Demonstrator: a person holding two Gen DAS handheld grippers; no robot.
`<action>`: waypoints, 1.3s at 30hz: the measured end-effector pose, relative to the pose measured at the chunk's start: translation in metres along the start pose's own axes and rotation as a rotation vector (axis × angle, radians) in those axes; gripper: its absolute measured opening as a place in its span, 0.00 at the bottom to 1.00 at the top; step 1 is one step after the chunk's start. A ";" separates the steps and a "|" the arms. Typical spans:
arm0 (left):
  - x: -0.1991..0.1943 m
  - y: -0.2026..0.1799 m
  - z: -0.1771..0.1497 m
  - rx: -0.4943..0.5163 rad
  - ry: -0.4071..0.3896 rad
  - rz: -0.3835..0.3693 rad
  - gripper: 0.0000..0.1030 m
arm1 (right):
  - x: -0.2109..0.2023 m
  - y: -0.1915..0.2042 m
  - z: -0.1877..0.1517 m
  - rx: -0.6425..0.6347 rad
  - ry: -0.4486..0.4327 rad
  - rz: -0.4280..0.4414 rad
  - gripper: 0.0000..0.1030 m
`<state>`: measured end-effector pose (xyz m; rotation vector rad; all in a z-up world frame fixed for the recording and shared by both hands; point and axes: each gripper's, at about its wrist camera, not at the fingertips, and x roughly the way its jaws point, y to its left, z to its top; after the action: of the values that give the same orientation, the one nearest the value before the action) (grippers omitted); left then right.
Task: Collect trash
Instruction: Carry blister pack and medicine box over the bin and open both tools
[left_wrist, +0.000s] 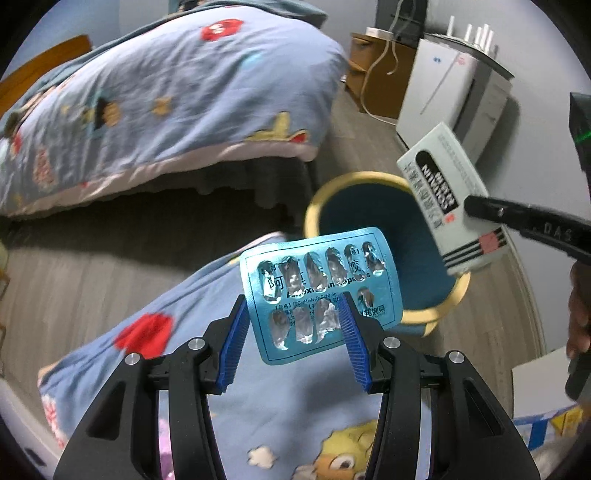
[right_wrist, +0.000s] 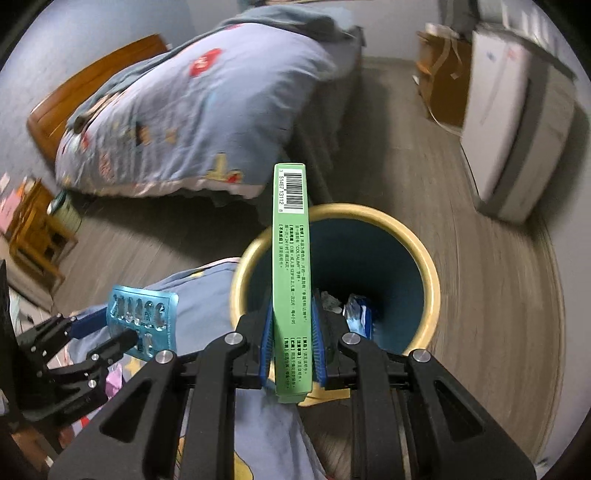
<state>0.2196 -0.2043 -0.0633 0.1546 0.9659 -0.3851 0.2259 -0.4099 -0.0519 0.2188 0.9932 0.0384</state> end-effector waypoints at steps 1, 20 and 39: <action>0.006 -0.005 0.004 0.009 0.004 0.000 0.49 | 0.001 -0.006 -0.001 0.016 0.005 -0.003 0.17; 0.080 -0.045 0.035 0.107 0.042 0.030 0.50 | 0.037 -0.045 0.002 0.194 0.037 -0.036 0.18; 0.069 -0.028 0.018 0.085 0.030 0.016 0.56 | 0.040 -0.038 0.003 0.210 0.038 -0.006 0.28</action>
<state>0.2577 -0.2530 -0.1089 0.2453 0.9783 -0.4105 0.2479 -0.4421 -0.0915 0.4086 1.0362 -0.0676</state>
